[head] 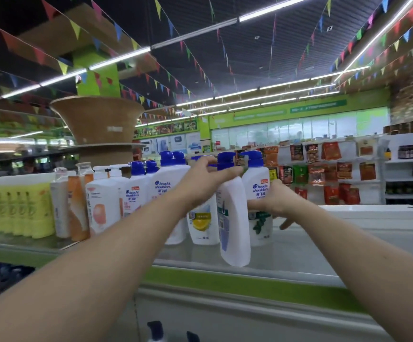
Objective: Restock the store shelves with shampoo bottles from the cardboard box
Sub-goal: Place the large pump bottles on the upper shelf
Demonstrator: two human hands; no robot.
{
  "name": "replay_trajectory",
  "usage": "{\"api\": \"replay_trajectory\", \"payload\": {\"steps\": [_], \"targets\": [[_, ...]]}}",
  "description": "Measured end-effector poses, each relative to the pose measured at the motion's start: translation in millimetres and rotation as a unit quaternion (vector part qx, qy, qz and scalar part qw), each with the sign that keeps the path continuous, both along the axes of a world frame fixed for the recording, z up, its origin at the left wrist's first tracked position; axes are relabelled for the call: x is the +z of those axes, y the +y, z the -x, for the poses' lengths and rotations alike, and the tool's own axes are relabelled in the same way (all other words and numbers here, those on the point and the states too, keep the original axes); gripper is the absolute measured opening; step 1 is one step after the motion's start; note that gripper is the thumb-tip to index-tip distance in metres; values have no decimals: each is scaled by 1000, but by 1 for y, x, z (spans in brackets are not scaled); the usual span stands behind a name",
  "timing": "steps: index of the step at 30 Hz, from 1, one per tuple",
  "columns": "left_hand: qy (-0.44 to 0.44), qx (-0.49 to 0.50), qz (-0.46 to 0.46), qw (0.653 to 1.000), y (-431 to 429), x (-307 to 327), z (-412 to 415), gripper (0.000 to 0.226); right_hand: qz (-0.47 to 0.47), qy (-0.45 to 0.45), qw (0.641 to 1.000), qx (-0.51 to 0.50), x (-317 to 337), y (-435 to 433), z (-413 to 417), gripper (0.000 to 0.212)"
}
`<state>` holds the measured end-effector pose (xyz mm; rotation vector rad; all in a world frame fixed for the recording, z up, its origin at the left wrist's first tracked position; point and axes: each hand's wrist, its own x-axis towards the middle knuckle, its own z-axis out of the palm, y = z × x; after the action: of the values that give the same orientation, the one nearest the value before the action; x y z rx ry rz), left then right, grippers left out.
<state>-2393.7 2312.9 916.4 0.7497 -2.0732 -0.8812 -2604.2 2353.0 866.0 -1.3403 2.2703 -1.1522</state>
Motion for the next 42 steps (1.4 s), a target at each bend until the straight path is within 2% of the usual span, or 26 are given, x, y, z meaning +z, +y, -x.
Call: {"api": "replay_trajectory", "payload": {"steps": [1,3,5,7,13,15,19,26,31,36,42], "targets": [[-14,28,7,999,5,-9,3,101,-30,-11,999,30,2,3,6,76],[-37,75,24,996,14,-32,9,118,-85,-1,994,70,5,10,17,54],[-56,93,26,994,18,-54,14,116,-83,10,994,74,3,10,22,40],[-53,96,18,994,19,-66,16,103,-53,17,997,55,0,3,17,30],[1,23,-16,1000,9,-67,3,71,16,43,999,-6,-16,-24,-1,37],[24,-7,-32,999,3,-67,-5,50,22,39,999,-13,-19,-29,-3,38],[58,-20,-116,991,-7,-68,-17,35,29,35,998,-44,-21,-36,-1,43],[62,-38,-134,988,-17,-64,-22,32,31,33,998,-45,-23,-42,2,47],[49,-73,-122,989,-19,-58,-19,44,29,13,999,-17,-23,-46,6,41],[30,-92,-99,990,-20,-55,-11,53,22,33,999,15,-23,-47,7,27],[68,-117,-112,984,-28,-64,-4,61,25,62,998,9,-24,-42,2,19]]}}
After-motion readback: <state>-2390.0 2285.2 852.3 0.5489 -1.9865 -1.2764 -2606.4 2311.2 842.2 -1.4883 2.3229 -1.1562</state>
